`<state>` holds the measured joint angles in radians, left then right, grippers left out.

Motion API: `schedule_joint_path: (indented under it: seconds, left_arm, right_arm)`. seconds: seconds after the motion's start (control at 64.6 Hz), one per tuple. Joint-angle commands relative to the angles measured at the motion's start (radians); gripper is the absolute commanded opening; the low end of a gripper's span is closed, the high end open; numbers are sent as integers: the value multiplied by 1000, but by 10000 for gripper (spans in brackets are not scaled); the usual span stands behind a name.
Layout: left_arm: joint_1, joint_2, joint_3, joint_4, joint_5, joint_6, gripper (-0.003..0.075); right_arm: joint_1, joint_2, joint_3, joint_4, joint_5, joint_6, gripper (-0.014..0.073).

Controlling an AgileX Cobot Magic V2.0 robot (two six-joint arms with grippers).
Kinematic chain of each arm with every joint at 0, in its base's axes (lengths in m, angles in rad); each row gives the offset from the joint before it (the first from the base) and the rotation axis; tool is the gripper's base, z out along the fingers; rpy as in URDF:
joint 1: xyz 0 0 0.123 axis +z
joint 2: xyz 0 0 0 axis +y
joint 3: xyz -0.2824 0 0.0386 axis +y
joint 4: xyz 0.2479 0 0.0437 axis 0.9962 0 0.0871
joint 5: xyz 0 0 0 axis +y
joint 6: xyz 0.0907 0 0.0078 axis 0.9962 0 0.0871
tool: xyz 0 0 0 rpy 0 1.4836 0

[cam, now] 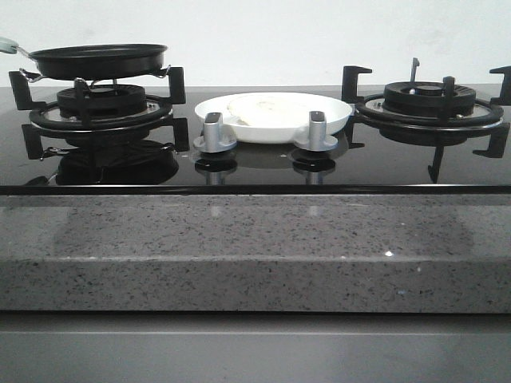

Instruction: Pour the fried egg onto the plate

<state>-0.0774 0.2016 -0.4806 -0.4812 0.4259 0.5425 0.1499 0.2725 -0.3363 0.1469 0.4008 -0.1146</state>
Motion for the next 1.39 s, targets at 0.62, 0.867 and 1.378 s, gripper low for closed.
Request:
schedule_joint_path:
  seconds: [0.62,0.867,1.378]
  left_arm:
    - [-6,6,-2,31,-129,-39,-19]
    - [-6,-12,25,388,-202,-468,-19]
    - [-4,-232,349,383,-252,-468,-19]
  right_arm:
    - [-6,5,-27,-3,-84,-9,-67]
    - [-6,5,-27,-3,-84,-9,-67]
    - [-6,5,-27,-3,-84,-9,-67]
